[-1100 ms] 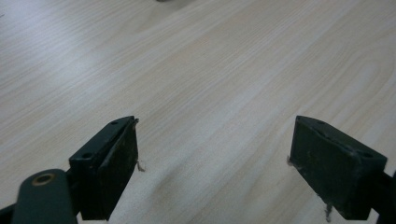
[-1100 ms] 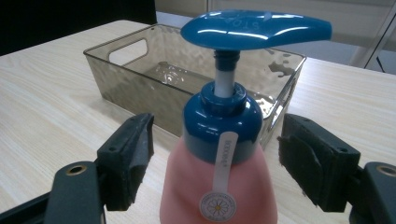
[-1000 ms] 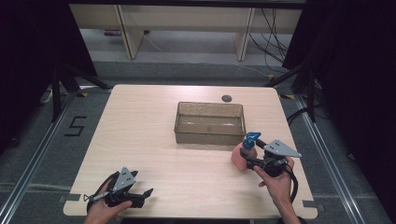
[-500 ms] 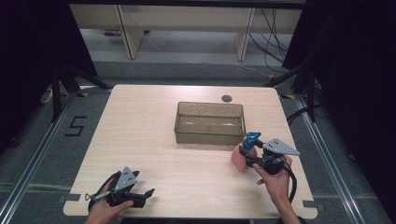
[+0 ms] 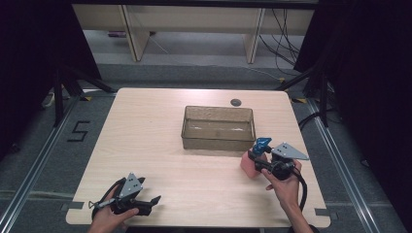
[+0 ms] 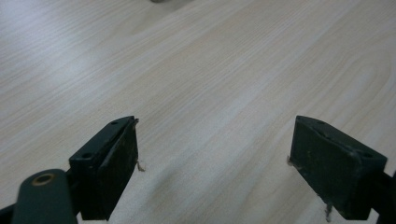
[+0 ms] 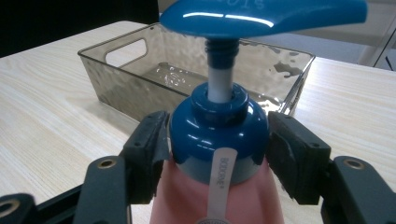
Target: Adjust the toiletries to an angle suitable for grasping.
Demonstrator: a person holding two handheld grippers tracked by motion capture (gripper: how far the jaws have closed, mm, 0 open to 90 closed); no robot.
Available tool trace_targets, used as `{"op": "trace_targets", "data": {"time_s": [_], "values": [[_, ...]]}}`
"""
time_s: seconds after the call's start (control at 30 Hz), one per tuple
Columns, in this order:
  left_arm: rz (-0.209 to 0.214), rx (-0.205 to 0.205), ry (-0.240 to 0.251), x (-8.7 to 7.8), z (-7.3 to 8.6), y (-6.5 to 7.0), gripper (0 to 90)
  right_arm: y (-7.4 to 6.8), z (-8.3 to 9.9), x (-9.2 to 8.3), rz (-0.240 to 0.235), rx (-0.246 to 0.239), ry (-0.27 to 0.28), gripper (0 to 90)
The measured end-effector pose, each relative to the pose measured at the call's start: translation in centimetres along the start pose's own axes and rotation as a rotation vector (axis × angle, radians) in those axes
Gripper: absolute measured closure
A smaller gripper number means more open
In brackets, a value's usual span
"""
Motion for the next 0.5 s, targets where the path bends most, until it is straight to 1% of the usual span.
{"op": "trace_targets", "data": {"time_s": [0.07, 0.1, 0.23, 0.3, 0.33, 0.37, 0.4, 0.43, 0.47, 0.5], "values": [[-0.007, 0.000, -0.002, -0.04, -0.02, -0.07, 15.0, 0.08, -0.01, 0.00, 0.006, -0.004, 0.001, 42.0], [-0.002, 0.008, 0.000, -0.02, -0.07, -0.07, 15.0, 0.08, 0.01, 0.05, 0.001, -0.006, 0.003, 42.2], [0.001, 0.005, 0.001, 0.04, -0.03, -0.02, 15.0, 0.13, -0.03, 0.14, 0.005, -0.003, 0.010, 42.8], [0.001, 0.000, 0.001, 0.02, -0.02, 0.00, 15.0, 0.01, -0.02, 0.18, -0.010, 0.005, 0.006, 43.4], [0.001, -0.001, 0.002, 0.00, -0.03, 0.00, 15.0, 0.16, -0.08, 0.22, 0.007, -0.001, 0.015, 43.9], [0.004, -0.001, 0.004, 0.00, -0.04, 0.00, 15.0, 0.17, -0.09, 0.23, 0.007, 0.000, 0.015, 44.3], [-0.003, 0.017, -0.005, -0.08, -0.05, -0.19, 15.0, -0.10, 0.04, 0.09, 0.005, 0.040, -0.012, 44.7], [0.000, 0.025, -0.005, -0.10, -0.09, -0.19, 15.0, -0.18, 0.02, 0.11, 0.000, 0.047, -0.009, 45.0], [0.000, 0.027, -0.007, -0.10, -0.08, -0.18, 15.0, -0.06, -0.08, 0.23, -0.005, 0.029, 0.007, 45.6], [0.002, 0.029, -0.008, -0.10, -0.10, -0.14, 15.0, -0.05, -0.10, 0.21, -0.007, 0.027, 0.008, 46.3]]}}
Point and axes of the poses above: each handheld gripper's, and its own axes: x roughly forward along the jaws, z roughly out of its underside, y roughly to its right, the point moved 7 cm from there along x, roughly forward along the jaws, and after that the axes turned 14 degrees about z, right-handed, at the moved point
